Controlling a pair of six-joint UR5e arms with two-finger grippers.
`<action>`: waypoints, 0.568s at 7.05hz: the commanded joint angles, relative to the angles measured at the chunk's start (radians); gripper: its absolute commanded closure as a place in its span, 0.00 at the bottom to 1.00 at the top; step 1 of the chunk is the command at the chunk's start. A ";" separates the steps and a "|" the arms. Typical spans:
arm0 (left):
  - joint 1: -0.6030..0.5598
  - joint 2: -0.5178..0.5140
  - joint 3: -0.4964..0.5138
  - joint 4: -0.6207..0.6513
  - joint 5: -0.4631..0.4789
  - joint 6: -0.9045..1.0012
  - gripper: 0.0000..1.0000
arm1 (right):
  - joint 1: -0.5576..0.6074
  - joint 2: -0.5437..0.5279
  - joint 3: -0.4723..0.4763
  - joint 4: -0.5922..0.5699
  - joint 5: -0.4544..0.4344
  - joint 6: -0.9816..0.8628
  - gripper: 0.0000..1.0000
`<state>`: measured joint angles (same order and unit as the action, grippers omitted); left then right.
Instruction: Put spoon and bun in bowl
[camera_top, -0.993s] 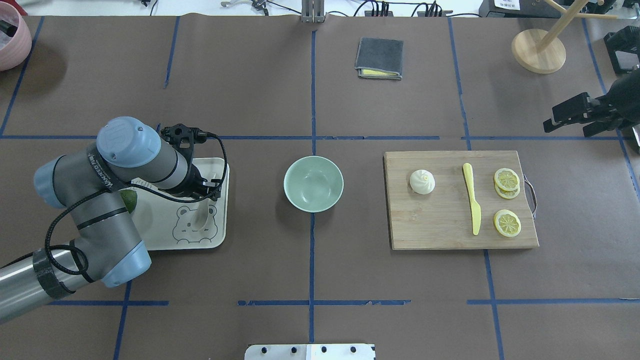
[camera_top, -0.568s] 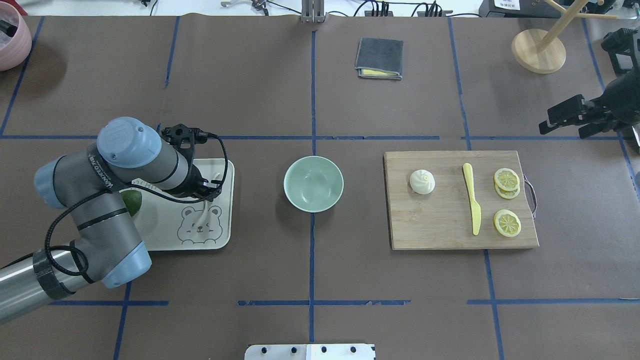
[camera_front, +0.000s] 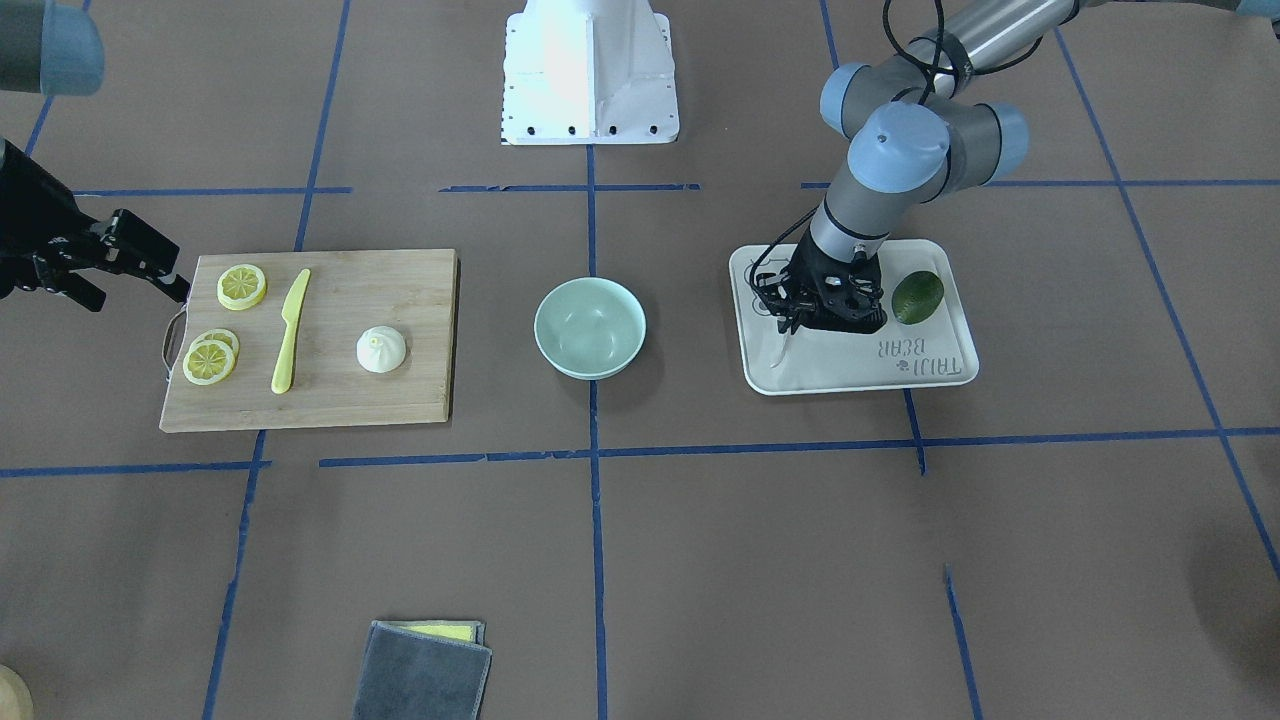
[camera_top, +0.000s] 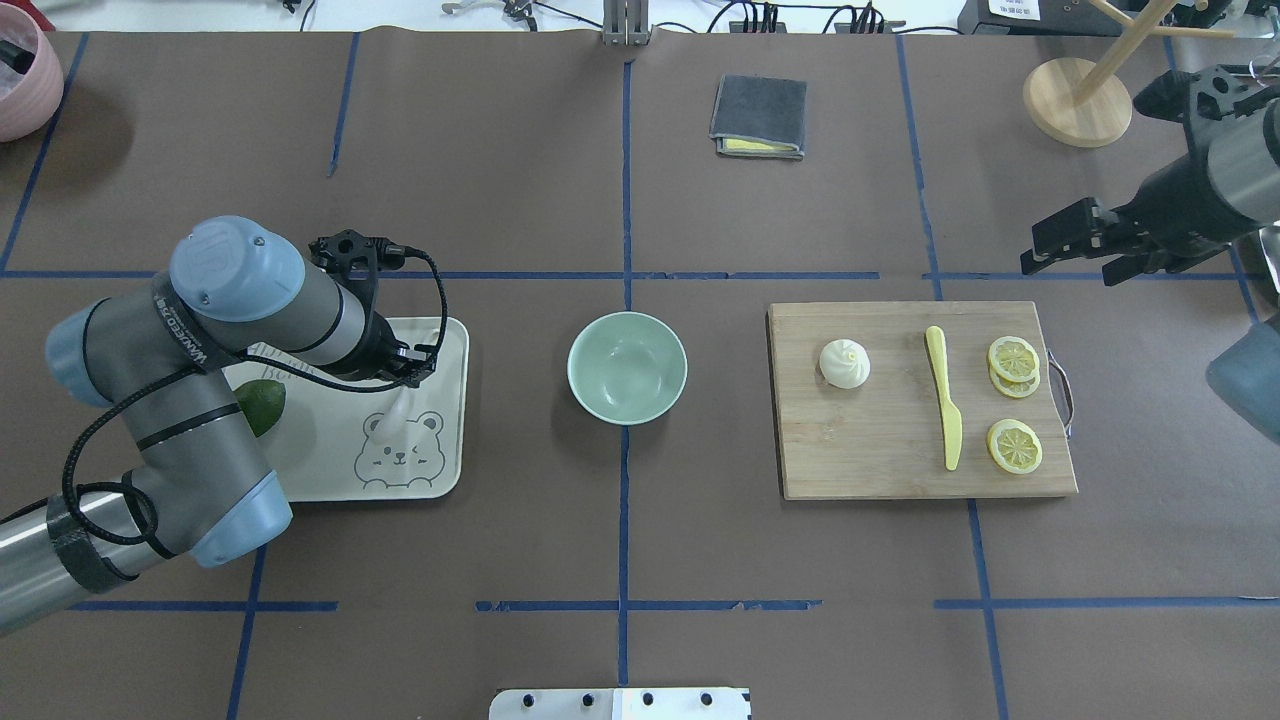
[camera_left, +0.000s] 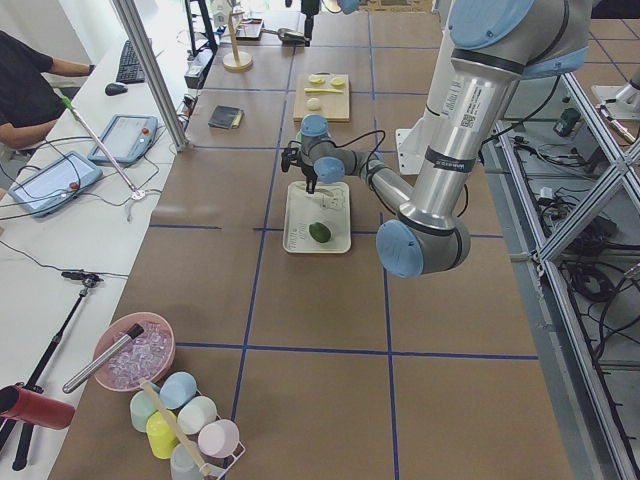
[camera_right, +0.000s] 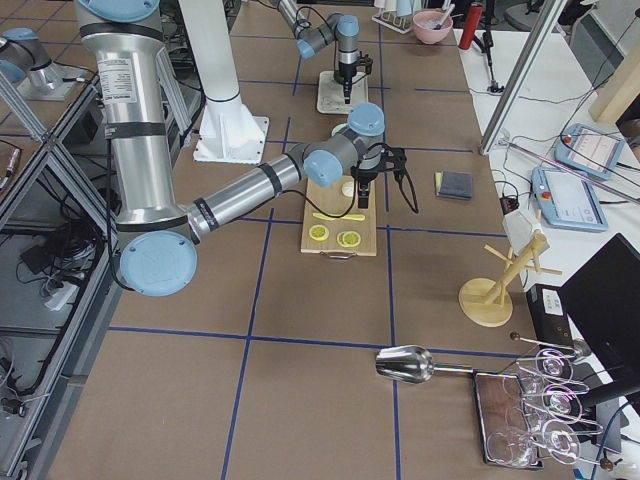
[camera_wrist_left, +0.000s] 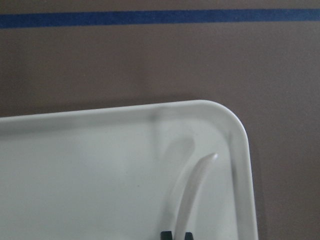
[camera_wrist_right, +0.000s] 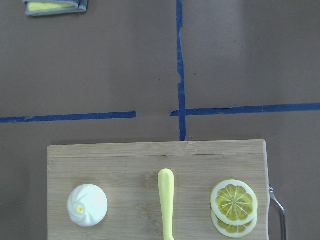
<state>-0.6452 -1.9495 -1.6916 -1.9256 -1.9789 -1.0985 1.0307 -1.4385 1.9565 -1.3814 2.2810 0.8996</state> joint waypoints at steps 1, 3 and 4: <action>-0.059 -0.006 -0.031 0.019 -0.008 -0.001 1.00 | -0.107 0.038 -0.002 0.008 -0.095 0.105 0.00; -0.083 -0.035 -0.063 0.022 -0.014 -0.128 1.00 | -0.272 0.055 -0.016 0.082 -0.269 0.232 0.00; -0.085 -0.043 -0.068 0.022 -0.018 -0.170 1.00 | -0.329 0.058 -0.040 0.114 -0.325 0.267 0.00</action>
<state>-0.7247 -1.9781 -1.7506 -1.9046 -1.9925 -1.2049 0.7851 -1.3860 1.9389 -1.3107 2.0410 1.1118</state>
